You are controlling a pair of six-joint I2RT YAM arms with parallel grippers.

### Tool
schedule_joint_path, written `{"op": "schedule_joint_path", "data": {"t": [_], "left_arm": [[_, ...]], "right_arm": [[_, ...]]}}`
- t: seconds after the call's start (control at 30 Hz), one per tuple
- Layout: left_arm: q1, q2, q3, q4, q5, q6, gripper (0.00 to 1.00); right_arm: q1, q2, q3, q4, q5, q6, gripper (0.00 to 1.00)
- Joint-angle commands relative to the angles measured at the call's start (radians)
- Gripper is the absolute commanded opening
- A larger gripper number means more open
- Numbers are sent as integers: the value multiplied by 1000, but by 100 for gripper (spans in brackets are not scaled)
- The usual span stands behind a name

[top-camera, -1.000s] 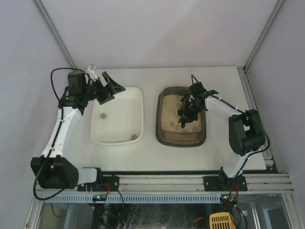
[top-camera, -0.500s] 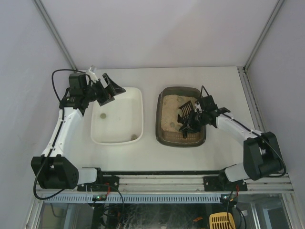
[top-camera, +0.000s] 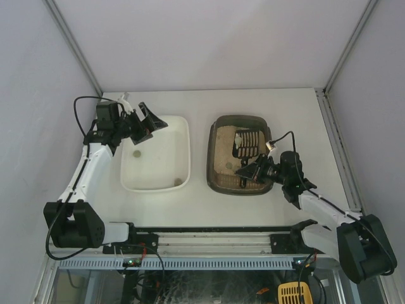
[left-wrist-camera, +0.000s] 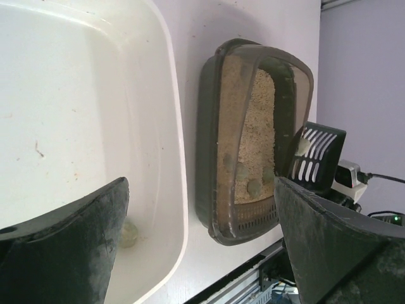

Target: Clean the litter box

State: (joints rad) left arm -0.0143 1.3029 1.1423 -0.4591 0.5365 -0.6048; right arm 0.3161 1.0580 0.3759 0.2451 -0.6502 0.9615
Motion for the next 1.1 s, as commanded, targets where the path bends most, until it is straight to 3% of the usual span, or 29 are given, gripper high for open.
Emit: {"op": "schedule_joint_path", "data": {"t": [0.0,0.2,0.37,0.53,0.67,0.8,0.93,1.07], "left_arm": [[4,2,-32,43,-51,46,100],[0,6,-54,63,-102,55,100],[-26,0,-57,63,-147,82,100],[-40,2,-59,63,-165,96,100],[-47,0,-62,66,-164,95,100],[-49,1,-61,66,-161,97,100],[-50,-4,-64,66,-153,99,100],[-51,-5,-62,64,-152,102,100]], "right_arm": [[24,-1,-77,412,-62,94,0],[53,17,-112,484,-119,76,0],[-42,60,-230,775,-137,230,0],[31,104,-182,749,-140,191,0],[-46,163,-227,960,-150,318,0],[48,239,-148,936,-184,292,0],[-11,312,-176,1089,-165,385,0],[50,363,-117,1033,-182,353,0]]}}
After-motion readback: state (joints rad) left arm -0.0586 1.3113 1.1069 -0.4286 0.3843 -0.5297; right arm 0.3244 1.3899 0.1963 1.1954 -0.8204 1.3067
